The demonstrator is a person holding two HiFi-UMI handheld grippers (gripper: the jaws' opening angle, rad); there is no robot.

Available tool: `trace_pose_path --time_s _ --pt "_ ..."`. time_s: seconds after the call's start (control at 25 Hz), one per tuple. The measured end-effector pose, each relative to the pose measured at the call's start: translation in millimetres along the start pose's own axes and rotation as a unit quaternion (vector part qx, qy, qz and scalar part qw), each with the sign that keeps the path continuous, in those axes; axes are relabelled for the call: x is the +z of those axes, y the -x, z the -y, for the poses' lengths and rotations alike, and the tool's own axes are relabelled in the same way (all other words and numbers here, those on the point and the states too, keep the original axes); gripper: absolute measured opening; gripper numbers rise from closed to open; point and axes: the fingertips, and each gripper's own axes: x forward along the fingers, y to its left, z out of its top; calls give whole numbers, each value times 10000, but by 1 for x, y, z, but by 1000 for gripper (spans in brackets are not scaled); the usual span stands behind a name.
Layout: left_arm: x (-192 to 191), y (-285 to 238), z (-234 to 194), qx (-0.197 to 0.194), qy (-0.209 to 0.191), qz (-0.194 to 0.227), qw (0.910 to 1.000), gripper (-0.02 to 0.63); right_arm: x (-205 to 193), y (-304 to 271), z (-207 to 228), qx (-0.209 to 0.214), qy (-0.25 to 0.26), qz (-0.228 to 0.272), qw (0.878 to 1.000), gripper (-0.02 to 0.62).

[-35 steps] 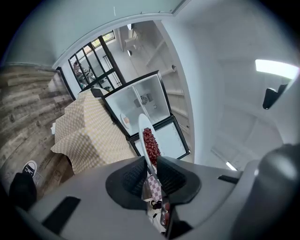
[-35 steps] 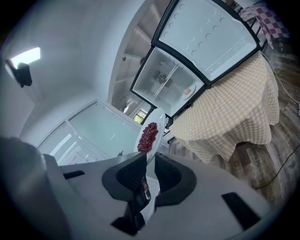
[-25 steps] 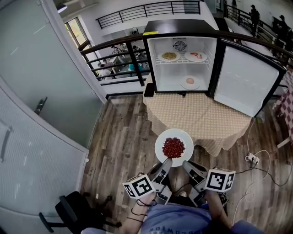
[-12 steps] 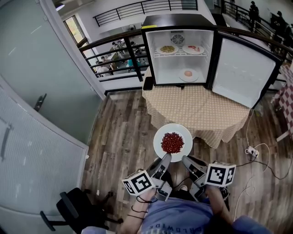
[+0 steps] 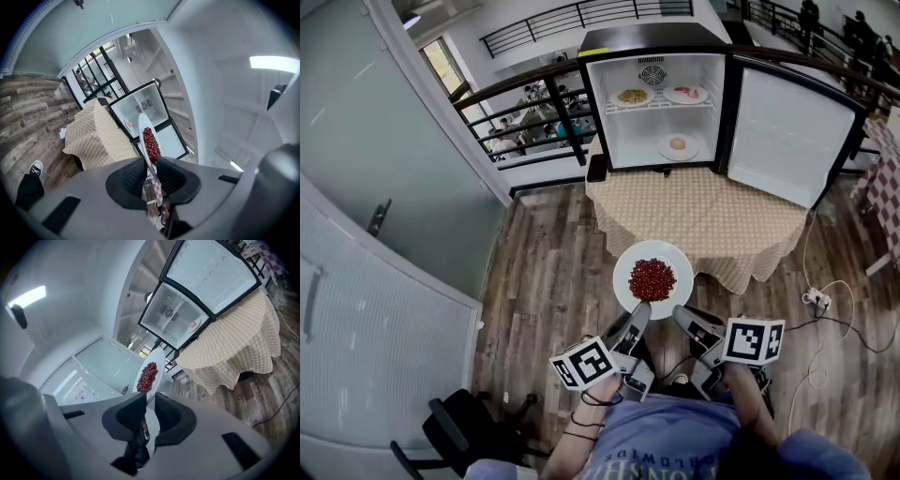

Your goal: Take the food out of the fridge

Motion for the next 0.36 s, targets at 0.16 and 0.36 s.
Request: trace_pose_path --time_s 0.16,0.36 --pt "6 0 -1 61 -5 9 10000 69 2 -6 -1 20 -100 -48 9999 64" --pt "8 0 -7 162 62 76 9998 68 5 -7 -2 -3 30 -112 9999 63"
